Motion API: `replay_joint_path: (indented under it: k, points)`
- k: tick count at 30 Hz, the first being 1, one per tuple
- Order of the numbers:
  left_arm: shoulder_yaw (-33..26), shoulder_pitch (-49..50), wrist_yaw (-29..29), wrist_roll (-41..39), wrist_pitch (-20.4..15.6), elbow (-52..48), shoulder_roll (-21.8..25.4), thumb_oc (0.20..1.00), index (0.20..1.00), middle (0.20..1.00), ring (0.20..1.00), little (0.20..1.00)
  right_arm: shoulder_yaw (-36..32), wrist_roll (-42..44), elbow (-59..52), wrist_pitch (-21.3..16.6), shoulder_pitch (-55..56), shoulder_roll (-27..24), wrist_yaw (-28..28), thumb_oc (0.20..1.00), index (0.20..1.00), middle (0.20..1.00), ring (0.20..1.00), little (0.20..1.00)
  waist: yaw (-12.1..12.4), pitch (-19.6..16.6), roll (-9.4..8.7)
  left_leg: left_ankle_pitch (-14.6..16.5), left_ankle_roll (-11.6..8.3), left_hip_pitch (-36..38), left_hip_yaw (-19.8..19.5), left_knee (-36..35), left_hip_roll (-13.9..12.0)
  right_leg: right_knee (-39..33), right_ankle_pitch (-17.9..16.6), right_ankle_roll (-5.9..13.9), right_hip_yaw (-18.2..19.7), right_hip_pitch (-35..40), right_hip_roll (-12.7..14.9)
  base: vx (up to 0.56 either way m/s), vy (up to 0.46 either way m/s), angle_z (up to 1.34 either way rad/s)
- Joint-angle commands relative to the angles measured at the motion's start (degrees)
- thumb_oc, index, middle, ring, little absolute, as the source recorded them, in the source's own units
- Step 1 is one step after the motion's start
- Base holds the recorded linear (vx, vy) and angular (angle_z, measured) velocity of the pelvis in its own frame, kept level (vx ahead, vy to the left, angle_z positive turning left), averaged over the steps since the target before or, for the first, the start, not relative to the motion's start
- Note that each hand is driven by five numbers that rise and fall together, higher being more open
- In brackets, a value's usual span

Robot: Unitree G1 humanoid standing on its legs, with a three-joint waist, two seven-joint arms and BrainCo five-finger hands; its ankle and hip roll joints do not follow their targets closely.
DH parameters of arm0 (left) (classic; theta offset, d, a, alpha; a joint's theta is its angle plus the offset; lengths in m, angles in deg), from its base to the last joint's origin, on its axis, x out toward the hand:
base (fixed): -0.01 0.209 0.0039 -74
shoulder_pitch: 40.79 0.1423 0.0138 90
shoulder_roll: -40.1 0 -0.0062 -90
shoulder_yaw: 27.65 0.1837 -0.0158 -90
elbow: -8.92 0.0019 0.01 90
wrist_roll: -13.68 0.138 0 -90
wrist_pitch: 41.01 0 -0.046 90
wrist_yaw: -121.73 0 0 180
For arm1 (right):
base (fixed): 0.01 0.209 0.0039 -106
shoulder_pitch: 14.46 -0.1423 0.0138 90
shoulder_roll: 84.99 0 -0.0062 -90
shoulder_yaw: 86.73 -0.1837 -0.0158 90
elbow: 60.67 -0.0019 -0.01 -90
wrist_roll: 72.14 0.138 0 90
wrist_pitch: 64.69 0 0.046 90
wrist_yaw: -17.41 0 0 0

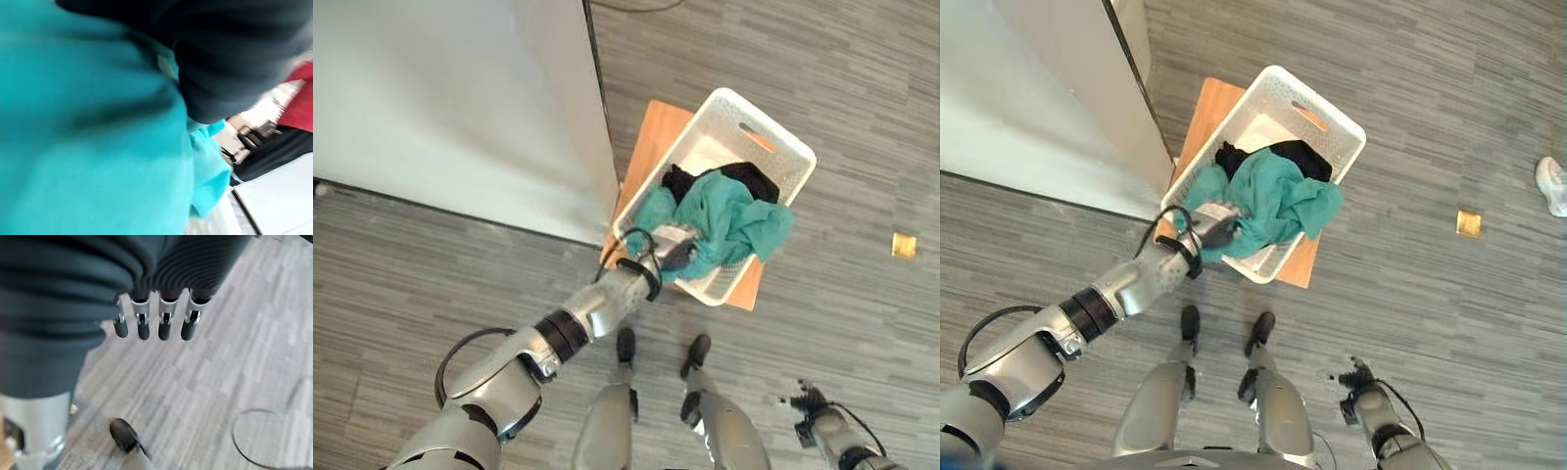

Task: Pick up bed clothes into laundry basket.

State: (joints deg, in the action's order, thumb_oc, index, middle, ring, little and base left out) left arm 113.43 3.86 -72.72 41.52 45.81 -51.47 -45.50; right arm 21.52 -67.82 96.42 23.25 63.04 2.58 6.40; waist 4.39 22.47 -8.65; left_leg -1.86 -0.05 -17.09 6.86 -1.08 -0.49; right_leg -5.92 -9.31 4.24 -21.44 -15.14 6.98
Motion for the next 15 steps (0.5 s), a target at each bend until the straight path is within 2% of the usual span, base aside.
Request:
replay_joint_path:
  k: [1, 9, 13, 15]
  points:
    - [-1.92, -3.17, -2.82, 0.97, -2.16, 1.55, -5.19, 1.0, 1.0, 1.0, 1.0, 1.0, 1.32, -2.0, -2.33, -0.8, 1.04, -2.42, -1.07, 1.0, 1.0, 1.0, 1.0, 1.0, 0.79, -0.07, 1.88, 0.49, -4.39, -1.4, -0.75, -3.92, -4.1, 0.92, 3.19, 8.13, -0.72, 2.8, 4.76, -0.04, -0.029, 0.01]
    - [-1.12, 0.64, -1.66, -4.31, -3.67, -0.27, -8.9, 1.0, 1.0, 1.0, 1.0, 1.0, 4.07, -3.83, -3.94, -0.69, 3.01, -2.64, -1.11, 1.0, 1.0, 1.0, 1.0, 1.0, 0.78, 0.69, 1.08, 0.9, -4.22, 0.09, -0.97, -3.92, -4.17, 0.92, 4.32, 7.09, -0.26, 3.98, 3.86, 0.0, -0.046, 0.04]
    - [-1.95, 0.83, -2.15, -6.54, -4.16, -3.98, -8.87, 1.0, 1.0, 1.0, 1.0, 1.0, 4.4, -4.49, -4.41, -0.7, 4.61, -2.2, -0.88, 1.0, 1.0, 1.0, 1.0, 1.0, 0.76, 0.6, 1.13, 0.99, -4.02, 0.82, -1.2, -3.92, -4.15, 0.92, 4.56, 6.93, -0.25, 4.69, 3.6, 0.0, -0.041, 0.02]
    - [-3.08, 1.08, -2.6, -8.89, -4.82, -9.05, -8.07, 1.0, 1.0, 1.0, 1.0, 1.0, 4.29, -4.89, -4.44, -0.71, 5.97, -1.96, -0.81, 1.0, 1.0, 1.0, 1.0, 1.0, 0.81, 0.22, 1.28, 1.1, -3.85, 1.44, -1.4, -3.92, -4.1, 0.92, 4.9, 6.77, -0.16, 5.29, 3.39, 0.0, -0.075, 0.0]
